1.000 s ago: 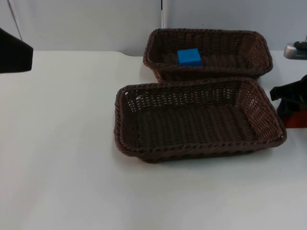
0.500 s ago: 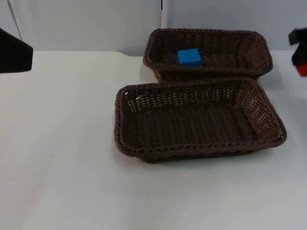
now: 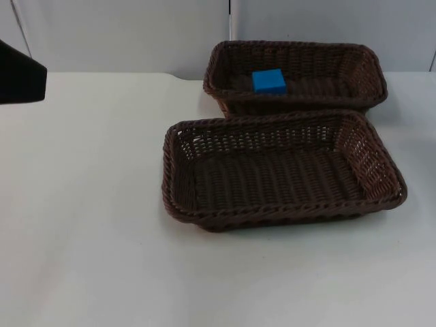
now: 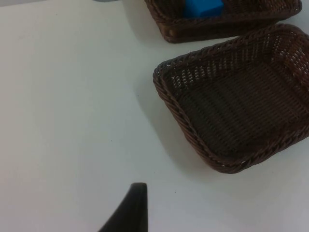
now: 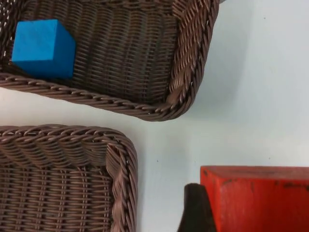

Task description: Pick up one cube with the left hand and place it into the upper basket. Pick up one cube with the right hand and place it into the lower basket.

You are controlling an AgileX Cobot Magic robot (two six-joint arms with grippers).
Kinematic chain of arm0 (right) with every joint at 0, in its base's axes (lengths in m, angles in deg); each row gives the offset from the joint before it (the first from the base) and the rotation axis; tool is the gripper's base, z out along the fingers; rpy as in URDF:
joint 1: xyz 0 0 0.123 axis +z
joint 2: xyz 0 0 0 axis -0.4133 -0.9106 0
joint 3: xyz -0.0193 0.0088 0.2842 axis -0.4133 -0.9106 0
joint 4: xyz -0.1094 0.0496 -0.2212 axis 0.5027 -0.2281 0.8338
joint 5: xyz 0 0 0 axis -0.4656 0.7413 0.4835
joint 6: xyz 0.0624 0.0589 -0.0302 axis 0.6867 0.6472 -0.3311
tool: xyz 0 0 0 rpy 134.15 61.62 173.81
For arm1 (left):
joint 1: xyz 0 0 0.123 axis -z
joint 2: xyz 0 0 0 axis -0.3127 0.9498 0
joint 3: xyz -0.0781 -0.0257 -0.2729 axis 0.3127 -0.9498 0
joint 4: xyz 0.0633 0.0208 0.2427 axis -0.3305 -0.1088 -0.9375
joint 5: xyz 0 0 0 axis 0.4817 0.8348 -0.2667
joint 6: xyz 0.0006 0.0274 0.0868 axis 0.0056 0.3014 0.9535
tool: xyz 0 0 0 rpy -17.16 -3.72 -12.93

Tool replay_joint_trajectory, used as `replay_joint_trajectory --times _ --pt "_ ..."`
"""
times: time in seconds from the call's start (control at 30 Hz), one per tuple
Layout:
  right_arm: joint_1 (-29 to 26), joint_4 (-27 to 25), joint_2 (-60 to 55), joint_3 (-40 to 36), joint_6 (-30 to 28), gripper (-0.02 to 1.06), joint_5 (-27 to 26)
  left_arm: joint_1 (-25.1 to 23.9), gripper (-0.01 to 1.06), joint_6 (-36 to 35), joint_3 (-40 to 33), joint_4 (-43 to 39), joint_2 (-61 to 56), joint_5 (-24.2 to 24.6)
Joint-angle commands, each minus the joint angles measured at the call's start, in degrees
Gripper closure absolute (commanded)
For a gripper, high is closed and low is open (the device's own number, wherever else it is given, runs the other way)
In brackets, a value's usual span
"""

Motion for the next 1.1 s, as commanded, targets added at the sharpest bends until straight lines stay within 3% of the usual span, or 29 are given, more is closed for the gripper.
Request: replay_joint_trajectory --times 0.0,0.53,1.07 --pt "-0.3 0.4 0.8 0.2 -0.4 1.05 -0.1 -0.1 0.00 -0.3 -0.3 -0.4 -0.4 -0.4" --pt "1.9 0.1 1.0 0.2 -1.8 1.05 3.0 -0.1 0.00 -0.3 -0.3 -0.4 -0.4 -0.9" --pt "18.1 0.1 1.0 0.2 -3.0 1.05 5.4 -0.1 0.00 -0.3 -0.3 -0.4 -0.4 -1.2"
